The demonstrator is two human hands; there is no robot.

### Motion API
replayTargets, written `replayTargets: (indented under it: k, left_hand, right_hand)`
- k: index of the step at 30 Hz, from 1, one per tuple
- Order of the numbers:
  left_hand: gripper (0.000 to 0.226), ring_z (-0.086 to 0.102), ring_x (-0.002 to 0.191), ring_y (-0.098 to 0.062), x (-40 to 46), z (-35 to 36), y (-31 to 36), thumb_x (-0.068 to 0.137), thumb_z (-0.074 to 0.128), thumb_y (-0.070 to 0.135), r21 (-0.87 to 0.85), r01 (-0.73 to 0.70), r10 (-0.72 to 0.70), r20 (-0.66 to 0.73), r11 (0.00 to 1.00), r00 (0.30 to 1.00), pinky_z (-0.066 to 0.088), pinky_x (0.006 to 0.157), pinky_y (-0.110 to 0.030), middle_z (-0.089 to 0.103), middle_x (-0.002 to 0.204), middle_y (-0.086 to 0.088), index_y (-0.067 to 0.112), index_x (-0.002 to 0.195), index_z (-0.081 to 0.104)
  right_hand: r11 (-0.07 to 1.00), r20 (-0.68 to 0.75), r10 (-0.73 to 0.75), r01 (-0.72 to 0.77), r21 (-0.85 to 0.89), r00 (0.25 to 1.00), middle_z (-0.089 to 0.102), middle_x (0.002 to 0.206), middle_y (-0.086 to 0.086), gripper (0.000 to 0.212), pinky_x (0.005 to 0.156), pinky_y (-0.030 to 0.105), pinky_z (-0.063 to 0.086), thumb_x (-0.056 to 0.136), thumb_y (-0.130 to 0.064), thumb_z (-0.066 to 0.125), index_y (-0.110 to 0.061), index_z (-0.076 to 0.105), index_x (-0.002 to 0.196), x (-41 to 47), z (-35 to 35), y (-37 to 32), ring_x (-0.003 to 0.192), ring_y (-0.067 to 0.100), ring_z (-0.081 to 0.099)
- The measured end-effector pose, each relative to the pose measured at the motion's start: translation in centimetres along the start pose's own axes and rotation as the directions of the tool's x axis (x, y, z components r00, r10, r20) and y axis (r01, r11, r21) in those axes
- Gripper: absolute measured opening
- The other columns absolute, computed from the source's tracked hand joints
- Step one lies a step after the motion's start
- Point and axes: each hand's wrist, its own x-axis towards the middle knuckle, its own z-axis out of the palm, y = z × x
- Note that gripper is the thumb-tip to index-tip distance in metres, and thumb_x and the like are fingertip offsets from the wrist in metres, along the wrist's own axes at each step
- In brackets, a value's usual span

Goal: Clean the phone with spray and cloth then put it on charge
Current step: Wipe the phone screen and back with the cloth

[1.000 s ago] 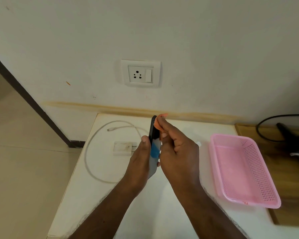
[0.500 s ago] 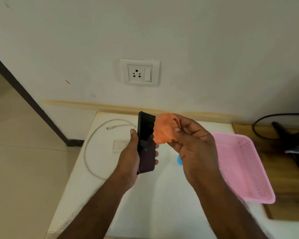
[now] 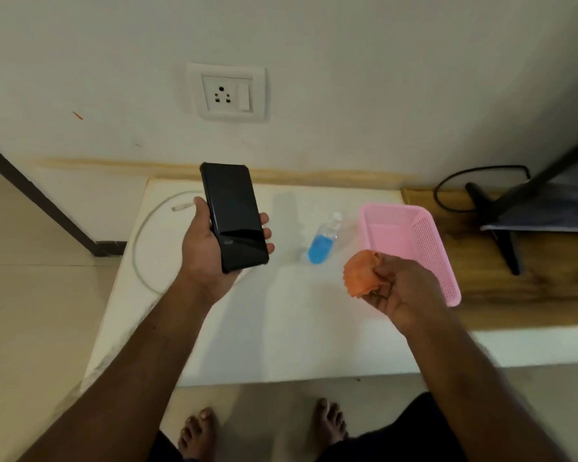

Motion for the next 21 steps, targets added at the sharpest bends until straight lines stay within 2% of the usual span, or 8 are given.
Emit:
replayTargets:
  k: [4,8,12,15,17,18,19,21]
  left_hand:
    - [0.079,0.068,0.092,-0.037,0.0,0.1,-0.3,0.098,0.021,0.069,-0.003,-0.002,0.002,0.021,1.0,1.0,0.059,0.077,-0.048,0.071,0.11,-0.021,0.011,0.135,0.059]
    - [0.08,0.064,0.097,-0.039,0.0,0.1,-0.6,0.097,0.019,0.07,0.022,0.007,-0.008,0.04,1.0,0.999,0.058,0.082,-0.05,0.069,0.116,-0.023,0.012,0.137,0.057]
    - [0.082,0.064,0.097,-0.038,0.1,0.1,-0.7,0.096,0.02,0.071,0.039,0.012,-0.014,0.063,0.999,0.998,0.057,0.084,-0.05,0.067,0.116,-0.022,0.011,0.14,0.054]
    - [0.081,0.064,0.096,-0.037,0.2,0.1,-0.9,0.096,0.022,0.071,0.047,0.018,-0.022,0.074,0.999,0.997,0.056,0.086,-0.051,0.067,0.116,-0.022,0.011,0.141,0.054]
    - [0.082,0.062,0.098,-0.037,0.2,0.2,-1.0,0.096,0.022,0.072,0.056,0.019,-0.024,0.089,0.998,0.996,0.053,0.09,-0.051,0.065,0.117,-0.021,0.011,0.142,0.052]
    - [0.082,0.062,0.098,-0.037,0.2,0.3,-1.1,0.096,0.022,0.072,0.063,0.02,-0.025,0.095,0.998,0.995,0.051,0.091,-0.052,0.064,0.118,-0.022,0.011,0.143,0.051]
    - [0.082,0.061,0.099,-0.037,0.2,0.4,-1.2,0.096,0.022,0.072,0.069,0.02,-0.027,0.101,0.997,0.995,0.05,0.092,-0.052,0.064,0.119,-0.022,0.011,0.143,0.051]
    - [0.082,0.06,0.1,-0.037,0.0,0.5,-1.3,0.096,0.021,0.071,0.075,0.02,-0.028,0.112,0.997,0.993,0.049,0.093,-0.053,0.062,0.121,-0.022,0.011,0.143,0.05]
  right_hand:
    - [0.986,-0.07,0.12,-0.128,-0.108,0.99,0.069,0.083,0.021,0.022,0.077,0.04,0.06,0.083,0.012,0.049,0.004,0.069,0.09,-0.3,1.6,1.3,0.076,0.03,0.068]
    - [0.983,-0.052,0.013,-0.022,-0.183,0.999,0.072,0.077,0.025,0.029,0.077,0.04,0.062,0.069,0.014,0.053,0.005,0.071,0.09,-0.2,3.4,2.8,0.073,0.038,0.07]
    - [0.983,-0.009,-0.045,0.043,-0.18,0.999,0.07,0.077,0.026,0.022,0.074,0.042,0.062,0.077,0.008,0.051,0.007,0.068,0.09,0.5,4.2,4.4,0.069,0.036,0.067]
    - [0.936,-0.061,-0.161,0.133,-0.325,0.985,0.073,0.07,0.013,0.009,0.072,0.039,0.062,0.084,-0.007,0.058,-0.003,0.066,0.086,1.4,4.2,5.7,0.065,0.026,0.07]
    - [0.862,-0.102,-0.274,0.197,-0.467,0.956,0.073,0.073,0.002,0.005,0.066,0.025,0.059,0.09,-0.02,0.059,-0.015,0.058,0.09,1.9,3.9,6.6,0.066,0.018,0.071]
    - [0.794,-0.09,-0.324,0.219,-0.567,0.942,0.072,0.082,0.001,0.009,0.066,0.019,0.055,0.093,-0.024,0.057,-0.017,0.055,0.097,2.1,3.7,7.1,0.072,0.018,0.07]
    - [0.632,-0.049,-0.386,0.225,-0.742,0.921,0.069,0.093,0.004,0.017,0.069,0.017,0.052,0.096,-0.028,0.056,-0.017,0.052,0.108,2.2,3.4,7.3,0.081,0.02,0.069]
    - [0.142,0.097,-0.499,0.192,-0.971,0.861,0.065,0.11,0.009,0.049,0.079,0.019,0.051,0.096,-0.038,0.057,-0.009,0.042,0.133,2.5,3.1,7.6,0.094,0.021,0.068]
